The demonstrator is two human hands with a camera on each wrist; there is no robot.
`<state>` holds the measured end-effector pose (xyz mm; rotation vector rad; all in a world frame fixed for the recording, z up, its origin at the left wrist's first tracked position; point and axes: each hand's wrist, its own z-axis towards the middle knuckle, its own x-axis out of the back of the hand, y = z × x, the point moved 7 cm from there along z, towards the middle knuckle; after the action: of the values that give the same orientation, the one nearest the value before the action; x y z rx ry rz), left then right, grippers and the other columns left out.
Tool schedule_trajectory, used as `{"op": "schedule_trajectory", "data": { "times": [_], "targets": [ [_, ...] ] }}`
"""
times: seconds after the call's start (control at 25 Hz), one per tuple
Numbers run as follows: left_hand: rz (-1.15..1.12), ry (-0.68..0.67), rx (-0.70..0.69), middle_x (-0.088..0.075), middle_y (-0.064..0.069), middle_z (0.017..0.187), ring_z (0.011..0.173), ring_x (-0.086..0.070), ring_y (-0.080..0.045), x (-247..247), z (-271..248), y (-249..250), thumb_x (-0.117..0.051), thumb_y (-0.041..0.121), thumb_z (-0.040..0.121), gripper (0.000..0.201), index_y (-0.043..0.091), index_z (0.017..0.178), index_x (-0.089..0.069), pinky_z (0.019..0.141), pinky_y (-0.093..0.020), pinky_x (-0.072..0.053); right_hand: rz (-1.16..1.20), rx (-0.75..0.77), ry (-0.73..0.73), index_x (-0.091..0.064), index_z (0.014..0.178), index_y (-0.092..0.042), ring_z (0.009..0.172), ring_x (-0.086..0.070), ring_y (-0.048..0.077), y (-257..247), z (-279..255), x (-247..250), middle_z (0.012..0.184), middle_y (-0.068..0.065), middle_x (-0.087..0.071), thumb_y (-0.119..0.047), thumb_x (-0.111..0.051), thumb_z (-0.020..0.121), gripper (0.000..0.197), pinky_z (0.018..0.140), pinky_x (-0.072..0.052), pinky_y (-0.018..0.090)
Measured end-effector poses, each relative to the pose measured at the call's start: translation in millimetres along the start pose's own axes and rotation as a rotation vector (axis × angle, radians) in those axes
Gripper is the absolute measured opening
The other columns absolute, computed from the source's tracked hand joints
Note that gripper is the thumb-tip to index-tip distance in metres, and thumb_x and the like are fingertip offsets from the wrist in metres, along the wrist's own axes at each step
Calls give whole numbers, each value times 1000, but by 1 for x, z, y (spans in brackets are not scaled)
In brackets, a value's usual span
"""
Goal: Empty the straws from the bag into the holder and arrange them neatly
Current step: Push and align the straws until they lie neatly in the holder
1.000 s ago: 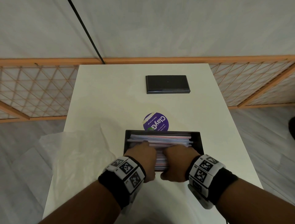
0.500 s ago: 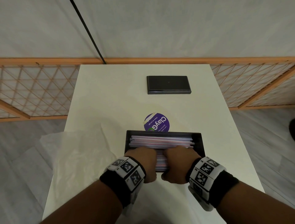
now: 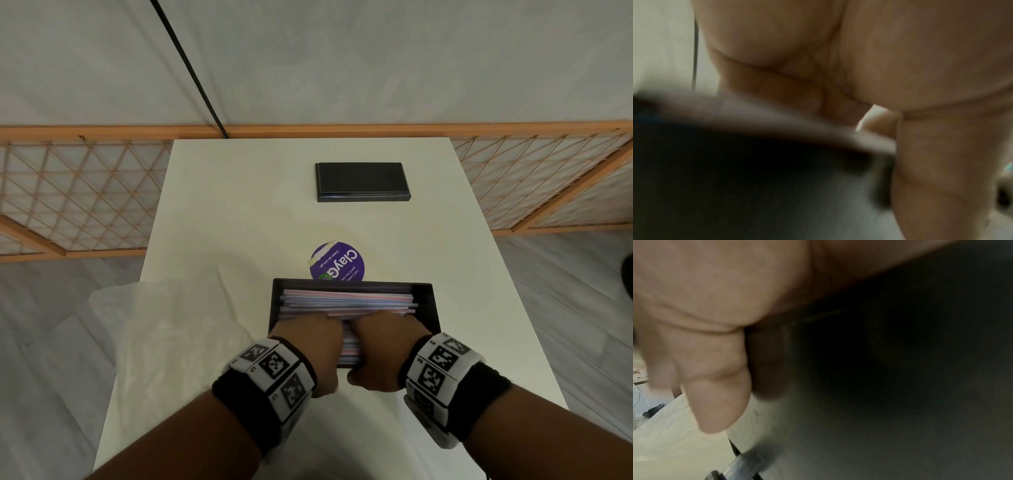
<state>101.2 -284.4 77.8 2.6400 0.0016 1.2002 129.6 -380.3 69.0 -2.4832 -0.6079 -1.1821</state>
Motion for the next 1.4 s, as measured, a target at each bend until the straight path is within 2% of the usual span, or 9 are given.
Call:
{"op": "schedule_trajectory", "data": {
  "times": [0.16, 0.24, 0.4, 0.52, 0.64, 0.96, 1.12, 1.24, 1.4],
  "targets": [
    [-17, -31, 15, -59, 1, 132, 120, -60, -22, -6, 7, -5, -78, 35, 81, 63, 23, 136, -51, 102, -39, -52, -71, 11, 26, -62, 111, -29, 103, -60, 23, -4, -4, 8, 110, -4, -63, -52, -69, 68, 49, 93, -49, 41],
    [-9, -37, 23, -58, 0, 134, 121, -59, -22, -7, 8, -6, -77, 36, 81, 60, 23, 135, -53, 102, -39, -51, -31, -8, 1, -63, 106, -27, 97, -64, 22, -4, -4, 6, 105, -5, -66, -50, -69, 68, 44, 87, -53, 36],
    [21, -26, 43, -43, -4, 143, 133, -45, -25, -5, 9, -7, -77, 37, 82, 63, 23, 138, -52, 108, -43, -47, 3, -32, -25, -63, 103, -27, 90, -66, 20, 0, -3, 2, 96, -6, -68, -51, -68, 69, 41, 78, -54, 32],
    [22, -9, 30, -55, -2, 136, 125, -56, -23, -5, 8, -8, -76, 35, 83, 58, 22, 134, -53, 103, -40, -50, 16, -36, -17, -63, 106, -28, 91, -66, 21, 1, -4, -1, 98, -6, -68, -52, -66, 69, 44, 84, -55, 35],
    [-3, -5, 24, -60, 0, 133, 122, -60, -23, -6, 5, -9, -74, 35, 84, 58, 23, 136, -50, 104, -39, -50, 34, -46, -25, -62, 108, -29, 90, -67, 21, 3, -2, -6, 98, -6, -68, -54, -64, 68, 47, 85, -56, 38],
    [-4, -5, 16, -60, 0, 134, 123, -59, -23, -3, -2, -7, -71, 36, 87, 59, 23, 140, -47, 106, -39, -49, 38, -44, -24, -60, 108, -29, 90, -66, 22, 5, -3, -8, 99, -5, -67, -54, -63, 68, 47, 85, -56, 38],
    [21, 115, -28, -57, 2, 134, 122, -58, -22, 8, -11, -1, -71, 37, 87, 55, 22, 134, -49, 105, -39, -49, 42, -41, -15, -62, 104, -28, 88, -67, 21, 6, -3, -7, 96, -6, -68, -54, -63, 69, 44, 81, -57, 35],
    [14, 65, -31, -55, 1, 135, 124, -56, -23, 1, -10, -1, -72, 38, 86, 56, 22, 134, -48, 105, -41, -48, 29, -33, -18, -63, 103, -28, 88, -66, 20, 4, -5, -5, 97, -6, -68, -55, -65, 69, 44, 81, -57, 36],
    [18, -5, -6, -57, 1, 136, 123, -58, -23, -10, -2, -5, -72, 36, 86, 55, 23, 136, -51, 106, -41, -49, -62, 6, 60, -61, 108, -28, 102, -60, 23, 1, -12, 8, 109, -5, -62, -54, -64, 70, 46, 92, -49, 40]
  ]
}}
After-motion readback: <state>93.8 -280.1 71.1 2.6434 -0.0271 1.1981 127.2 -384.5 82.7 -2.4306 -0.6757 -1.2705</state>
